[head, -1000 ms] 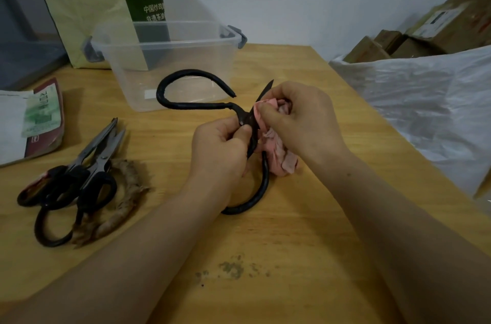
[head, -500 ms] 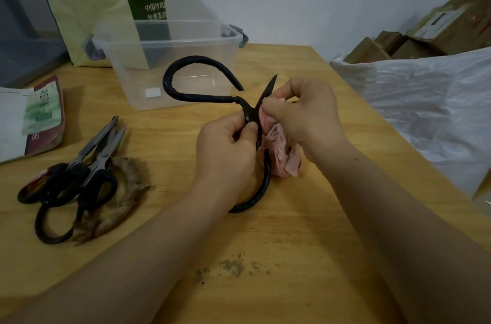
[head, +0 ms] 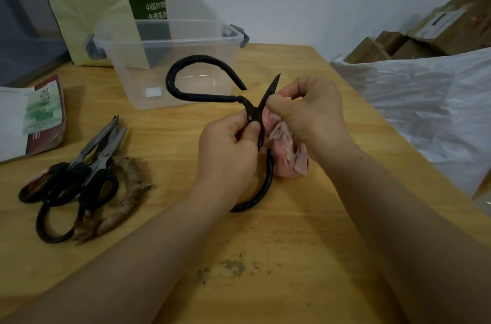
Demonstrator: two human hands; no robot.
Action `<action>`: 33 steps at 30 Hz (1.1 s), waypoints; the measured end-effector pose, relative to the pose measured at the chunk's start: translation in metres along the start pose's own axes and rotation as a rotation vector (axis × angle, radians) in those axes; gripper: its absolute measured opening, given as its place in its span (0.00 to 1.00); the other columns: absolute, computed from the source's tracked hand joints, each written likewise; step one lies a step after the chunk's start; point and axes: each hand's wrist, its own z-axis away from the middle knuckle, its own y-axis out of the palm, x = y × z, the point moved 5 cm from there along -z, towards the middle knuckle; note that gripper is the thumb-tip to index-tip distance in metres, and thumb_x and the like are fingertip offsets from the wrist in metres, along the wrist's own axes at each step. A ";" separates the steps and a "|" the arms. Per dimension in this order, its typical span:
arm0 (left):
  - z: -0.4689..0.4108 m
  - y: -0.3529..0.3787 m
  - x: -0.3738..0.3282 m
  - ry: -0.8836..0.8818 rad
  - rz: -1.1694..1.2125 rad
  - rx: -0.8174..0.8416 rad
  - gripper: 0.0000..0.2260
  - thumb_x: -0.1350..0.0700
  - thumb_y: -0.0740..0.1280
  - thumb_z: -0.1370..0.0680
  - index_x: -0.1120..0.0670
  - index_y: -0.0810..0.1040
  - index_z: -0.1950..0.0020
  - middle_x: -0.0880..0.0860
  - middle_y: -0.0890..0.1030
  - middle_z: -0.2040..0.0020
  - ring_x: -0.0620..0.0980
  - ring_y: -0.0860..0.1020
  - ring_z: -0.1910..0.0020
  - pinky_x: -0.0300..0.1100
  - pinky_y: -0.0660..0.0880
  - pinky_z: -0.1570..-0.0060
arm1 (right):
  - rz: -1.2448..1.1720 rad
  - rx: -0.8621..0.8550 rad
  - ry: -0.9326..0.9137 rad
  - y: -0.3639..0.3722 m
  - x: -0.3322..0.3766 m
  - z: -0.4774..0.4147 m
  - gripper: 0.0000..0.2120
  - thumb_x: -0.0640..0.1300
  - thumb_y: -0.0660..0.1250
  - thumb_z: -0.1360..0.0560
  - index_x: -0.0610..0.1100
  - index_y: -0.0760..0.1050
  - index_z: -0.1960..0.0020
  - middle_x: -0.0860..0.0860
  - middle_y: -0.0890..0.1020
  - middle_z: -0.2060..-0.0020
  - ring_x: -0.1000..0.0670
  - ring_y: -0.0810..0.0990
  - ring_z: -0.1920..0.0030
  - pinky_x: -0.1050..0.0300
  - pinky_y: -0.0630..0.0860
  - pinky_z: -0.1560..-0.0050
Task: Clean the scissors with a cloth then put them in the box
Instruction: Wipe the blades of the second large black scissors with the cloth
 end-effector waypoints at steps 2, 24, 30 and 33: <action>-0.001 0.000 0.001 -0.013 0.018 -0.006 0.13 0.63 0.62 0.21 0.49 0.81 0.58 0.53 0.83 0.61 0.50 0.78 0.64 0.41 0.68 0.68 | 0.005 -0.070 -0.036 -0.008 -0.003 -0.003 0.06 0.42 0.73 0.31 0.48 0.77 0.65 0.57 0.79 0.66 0.61 0.77 0.66 0.66 0.74 0.65; -0.003 -0.012 0.001 -0.293 0.159 -0.106 0.07 0.66 0.62 0.25 0.68 0.78 0.55 0.57 0.76 0.60 0.52 0.72 0.62 0.39 0.65 0.77 | 0.110 0.043 -0.331 -0.015 0.015 0.011 0.02 0.48 0.73 0.30 0.52 0.80 0.60 0.58 0.79 0.61 0.63 0.76 0.60 0.72 0.70 0.61; 0.002 -0.009 0.001 -0.357 0.232 -0.126 0.10 0.63 0.61 0.25 0.61 0.79 0.63 0.56 0.78 0.62 0.51 0.74 0.64 0.40 0.65 0.75 | 0.205 0.255 -0.405 0.014 -0.003 0.012 0.04 0.44 0.74 0.30 0.45 0.84 0.57 0.51 0.80 0.57 0.52 0.79 0.55 0.51 0.77 0.52; 0.001 -0.013 0.002 -0.351 0.196 -0.159 0.09 0.60 0.65 0.23 0.55 0.80 0.62 0.55 0.77 0.60 0.48 0.73 0.64 0.39 0.66 0.77 | 0.431 0.270 -0.346 0.006 -0.014 0.003 0.02 0.43 0.74 0.31 0.45 0.83 0.59 0.52 0.79 0.57 0.51 0.78 0.55 0.50 0.76 0.52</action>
